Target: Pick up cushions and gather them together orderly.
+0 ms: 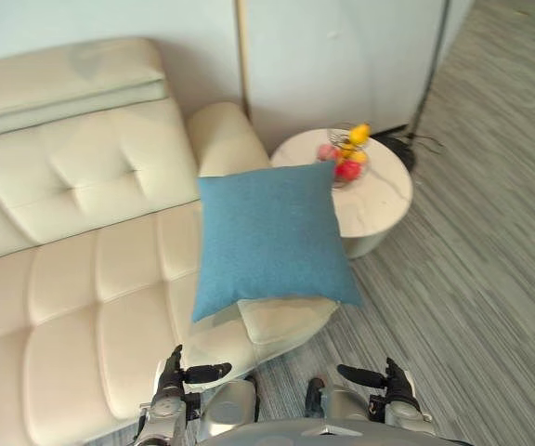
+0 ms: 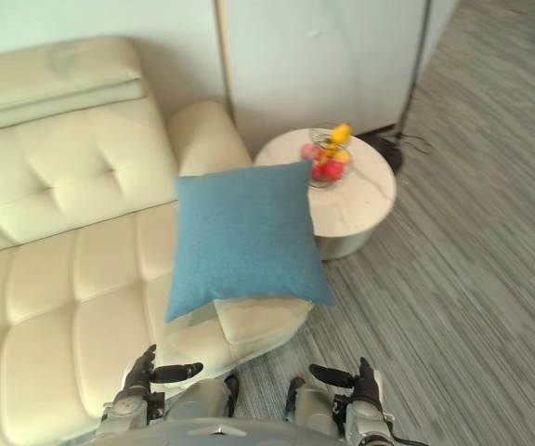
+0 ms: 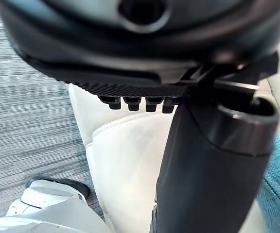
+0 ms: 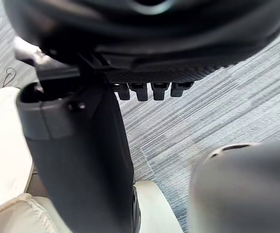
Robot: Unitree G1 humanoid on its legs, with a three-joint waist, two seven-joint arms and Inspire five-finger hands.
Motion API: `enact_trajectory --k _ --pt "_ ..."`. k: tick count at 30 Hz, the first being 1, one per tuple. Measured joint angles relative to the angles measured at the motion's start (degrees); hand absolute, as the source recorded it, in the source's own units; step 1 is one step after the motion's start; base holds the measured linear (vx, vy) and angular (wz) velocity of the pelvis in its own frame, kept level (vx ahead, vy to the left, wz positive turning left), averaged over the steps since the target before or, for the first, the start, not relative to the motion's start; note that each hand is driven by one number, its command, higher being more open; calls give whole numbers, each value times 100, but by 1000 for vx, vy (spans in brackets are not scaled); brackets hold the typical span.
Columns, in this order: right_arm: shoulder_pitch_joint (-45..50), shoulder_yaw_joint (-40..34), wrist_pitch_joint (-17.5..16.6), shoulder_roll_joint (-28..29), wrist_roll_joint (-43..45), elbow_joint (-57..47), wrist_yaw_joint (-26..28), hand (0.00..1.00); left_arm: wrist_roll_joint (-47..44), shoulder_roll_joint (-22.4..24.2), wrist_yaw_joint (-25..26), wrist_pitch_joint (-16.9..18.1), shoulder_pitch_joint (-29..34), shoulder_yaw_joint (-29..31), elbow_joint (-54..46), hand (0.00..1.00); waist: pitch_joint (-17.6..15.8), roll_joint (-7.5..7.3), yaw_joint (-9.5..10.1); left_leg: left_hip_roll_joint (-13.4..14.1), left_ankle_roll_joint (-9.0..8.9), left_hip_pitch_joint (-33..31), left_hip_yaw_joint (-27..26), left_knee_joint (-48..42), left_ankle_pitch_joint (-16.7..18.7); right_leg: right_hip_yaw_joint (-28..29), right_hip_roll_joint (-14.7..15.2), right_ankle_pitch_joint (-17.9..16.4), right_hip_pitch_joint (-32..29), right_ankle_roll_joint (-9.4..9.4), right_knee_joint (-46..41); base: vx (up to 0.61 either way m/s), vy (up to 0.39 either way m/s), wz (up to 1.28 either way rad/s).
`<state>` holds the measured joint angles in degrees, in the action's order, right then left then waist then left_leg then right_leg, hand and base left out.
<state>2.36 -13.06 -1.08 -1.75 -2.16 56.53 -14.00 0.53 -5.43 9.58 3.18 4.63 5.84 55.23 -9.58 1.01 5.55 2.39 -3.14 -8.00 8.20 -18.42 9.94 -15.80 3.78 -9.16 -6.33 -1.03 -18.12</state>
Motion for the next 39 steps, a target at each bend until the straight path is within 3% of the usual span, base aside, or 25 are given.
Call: enact_trajectory --k 4,5,7,10,12,16,28,39 --pt "110 -119 -9 121 -1 -257 -8 100 4 15 -38 4 3 42 -59 100 -1 -29 13 373 -25 -35 -790 1 -61 -643 27 0 354 0 200 55 -89 79" --pt "98 -146 -26 117 -1 -451 -23 100 5 4 -48 3 -12 38 -62 100 -9 -45 -6 670 42 -108 -1660 -89 -79 -815 132 -2 358 0 204 16 80 48" --pt "82 -167 -31 14 -9 -567 -48 100 7 5 -34 2 -48 12 -62 100 7 -17 -6 770 53 -110 -2308 -97 -183 -918 307 -27 378 -56 203 16 222 51" --pt "76 -146 -31 114 -12 -578 -43 100 7 -123 3 0 -49 -111 -48 100 76 -168 -7 514 160 -79 -2202 75 -262 -952 437 62 492 -226 457 -3 164 29" --pt "102 -230 -26 140 -13 -607 -45 100 8 -219 3 -1 -41 -298 -30 100 174 -292 -35 185 243 194 -2147 732 -599 -987 539 244 653 -321 793 5 139 34" --pt "128 -632 -14 75 -16 -1079 -156 100 9 -211 6 -1 -26 -345 11 100 209 -223 -170 -90 353 558 -2124 1555 -1013 -998 633 411 752 -379 1006 -16 83 12" --pt "131 -1238 29 -595 -269 -2653 -280 100 31 -270 -7 -13 216 -319 -191 100 254 -161 -380 -177 365 1053 -2181 2336 -1333 -869 557 483 912 -385 1194 6 9 -3" --pt "265 -1269 24 -646 -437 -3794 -216 100 12 -300 -14 -11 383 -276 -1530 100 318 -54 -593 -82 301 1205 -2278 2340 -1314 -606 396 543 1031 -302 1349 -19 -7 -8"
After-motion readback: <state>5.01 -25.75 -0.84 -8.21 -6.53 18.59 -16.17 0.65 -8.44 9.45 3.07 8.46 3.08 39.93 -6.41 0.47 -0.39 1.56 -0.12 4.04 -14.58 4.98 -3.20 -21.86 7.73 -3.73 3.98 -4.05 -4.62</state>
